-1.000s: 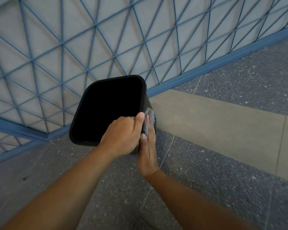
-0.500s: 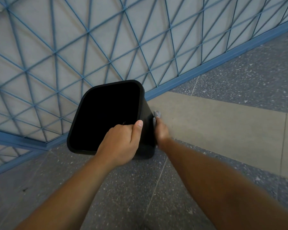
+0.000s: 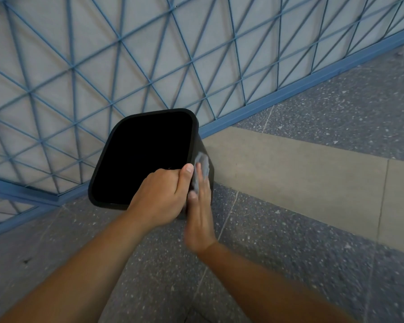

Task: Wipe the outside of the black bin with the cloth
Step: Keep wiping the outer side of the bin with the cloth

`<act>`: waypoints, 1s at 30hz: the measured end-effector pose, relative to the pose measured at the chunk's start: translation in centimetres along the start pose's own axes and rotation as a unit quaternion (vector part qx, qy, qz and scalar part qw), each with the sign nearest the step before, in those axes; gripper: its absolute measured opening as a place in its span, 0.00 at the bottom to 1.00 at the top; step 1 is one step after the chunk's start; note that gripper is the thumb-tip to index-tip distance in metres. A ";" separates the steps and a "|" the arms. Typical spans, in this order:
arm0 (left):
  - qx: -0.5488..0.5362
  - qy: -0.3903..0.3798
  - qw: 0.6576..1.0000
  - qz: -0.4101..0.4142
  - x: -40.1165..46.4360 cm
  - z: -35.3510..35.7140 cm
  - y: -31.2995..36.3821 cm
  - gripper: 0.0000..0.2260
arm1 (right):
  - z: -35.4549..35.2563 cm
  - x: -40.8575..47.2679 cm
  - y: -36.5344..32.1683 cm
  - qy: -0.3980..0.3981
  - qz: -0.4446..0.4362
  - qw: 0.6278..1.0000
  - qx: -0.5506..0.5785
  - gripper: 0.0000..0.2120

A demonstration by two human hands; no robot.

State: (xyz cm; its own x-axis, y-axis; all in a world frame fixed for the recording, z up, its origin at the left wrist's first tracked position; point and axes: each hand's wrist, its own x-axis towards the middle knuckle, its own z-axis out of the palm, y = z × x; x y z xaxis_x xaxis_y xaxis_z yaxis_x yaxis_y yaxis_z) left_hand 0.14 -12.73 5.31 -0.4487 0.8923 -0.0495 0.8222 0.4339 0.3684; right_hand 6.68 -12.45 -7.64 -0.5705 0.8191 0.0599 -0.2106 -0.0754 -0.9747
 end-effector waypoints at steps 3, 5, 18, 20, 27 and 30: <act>0.010 0.001 1.000 -0.008 0.0 0.0 0.1 0.25 | 0.0 -4.5 2.3 -0.028 0.014 0.999 -0.035 0.29; 0.015 -0.004 1.000 -0.020 -0.1 -0.1 0.1 0.26 | -0.7 -6.3 3.6 -0.025 0.072 0.996 -0.052 0.25; -0.005 -0.016 1.000 -0.011 0.0 0.1 -0.7 0.27 | 1.2 1.6 -0.6 0.053 -0.017 0.998 0.016 0.30; -0.011 -0.020 1.000 -0.008 0.2 0.1 -0.8 0.27 | 0.3 4.4 -0.2 0.046 -0.034 0.998 -0.001 0.32; 0.007 -0.023 1.000 -0.008 0.3 -0.1 -0.3 0.24 | -2.8 11.6 2.8 -0.032 0.088 0.996 0.004 0.33; -0.002 -0.026 1.000 -0.014 0.3 -0.2 -0.3 0.24 | -3.3 11.2 4.5 -0.038 0.182 0.982 -0.004 0.39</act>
State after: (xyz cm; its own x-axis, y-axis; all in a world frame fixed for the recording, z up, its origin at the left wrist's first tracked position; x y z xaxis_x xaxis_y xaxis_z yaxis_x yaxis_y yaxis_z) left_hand -0.28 -12.62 5.36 -0.4531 0.8849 -0.1077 0.8081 0.4587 0.3697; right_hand 2.00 -1.75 -12.03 -0.6650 0.6932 -0.2778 0.0254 -0.3508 -0.9361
